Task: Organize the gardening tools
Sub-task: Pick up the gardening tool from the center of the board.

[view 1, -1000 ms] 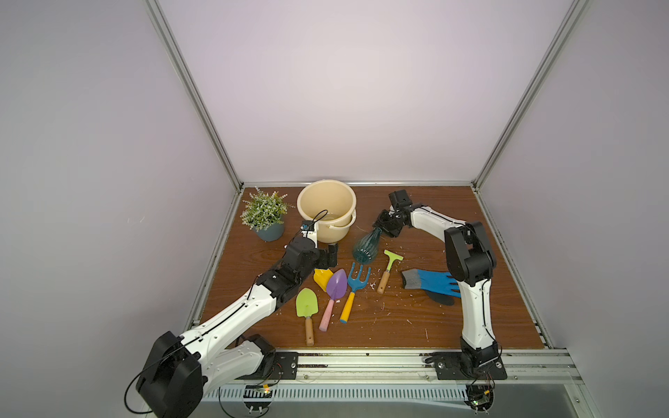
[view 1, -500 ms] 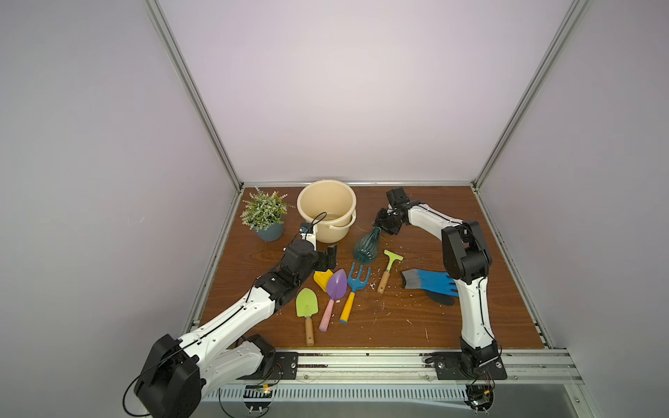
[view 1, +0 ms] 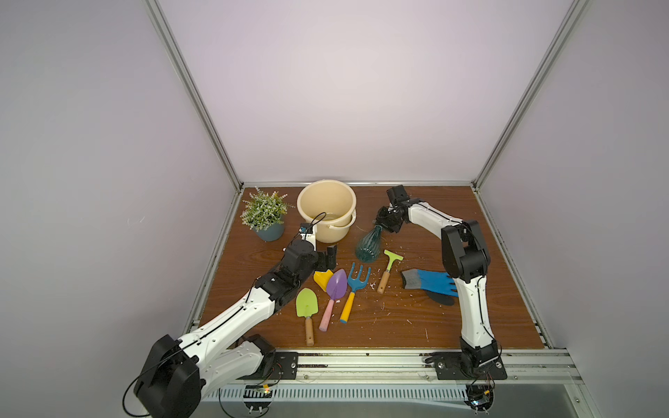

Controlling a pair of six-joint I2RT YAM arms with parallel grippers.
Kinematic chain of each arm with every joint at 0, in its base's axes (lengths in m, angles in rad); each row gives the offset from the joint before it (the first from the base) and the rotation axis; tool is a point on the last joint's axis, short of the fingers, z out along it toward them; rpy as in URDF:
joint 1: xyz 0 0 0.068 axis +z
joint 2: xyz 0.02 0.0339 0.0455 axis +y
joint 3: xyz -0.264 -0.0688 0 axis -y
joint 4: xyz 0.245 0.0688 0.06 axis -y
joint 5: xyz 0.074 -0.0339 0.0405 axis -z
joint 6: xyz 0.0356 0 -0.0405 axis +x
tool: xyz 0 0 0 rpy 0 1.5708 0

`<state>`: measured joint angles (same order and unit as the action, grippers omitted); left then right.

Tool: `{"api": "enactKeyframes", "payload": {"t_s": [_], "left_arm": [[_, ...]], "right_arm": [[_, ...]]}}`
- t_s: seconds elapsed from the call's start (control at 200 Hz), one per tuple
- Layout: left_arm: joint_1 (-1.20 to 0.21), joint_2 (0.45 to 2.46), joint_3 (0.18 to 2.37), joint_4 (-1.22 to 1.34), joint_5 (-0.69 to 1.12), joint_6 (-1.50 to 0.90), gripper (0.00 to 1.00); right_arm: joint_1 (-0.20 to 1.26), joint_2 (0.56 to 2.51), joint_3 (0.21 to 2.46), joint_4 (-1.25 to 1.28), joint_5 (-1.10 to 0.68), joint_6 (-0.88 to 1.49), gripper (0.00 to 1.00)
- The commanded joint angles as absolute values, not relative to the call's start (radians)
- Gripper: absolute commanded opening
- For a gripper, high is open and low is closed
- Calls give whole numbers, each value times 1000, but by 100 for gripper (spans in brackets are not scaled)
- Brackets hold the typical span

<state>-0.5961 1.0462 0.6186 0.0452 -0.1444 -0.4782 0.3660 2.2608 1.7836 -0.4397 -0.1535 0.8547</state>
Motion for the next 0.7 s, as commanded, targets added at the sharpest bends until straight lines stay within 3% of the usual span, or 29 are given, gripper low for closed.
{"api": "enactKeyframes", "payload": {"t_s": [0.0, 0.695], "left_arm": [[-607, 1055, 655, 41, -151, -469, 94], [-606, 1189, 885, 40, 17, -446, 100]], "right_arm": [[347, 2222, 1824, -421, -129, 838, 21], [374, 1676, 1330, 124, -99, 641, 19]]}}
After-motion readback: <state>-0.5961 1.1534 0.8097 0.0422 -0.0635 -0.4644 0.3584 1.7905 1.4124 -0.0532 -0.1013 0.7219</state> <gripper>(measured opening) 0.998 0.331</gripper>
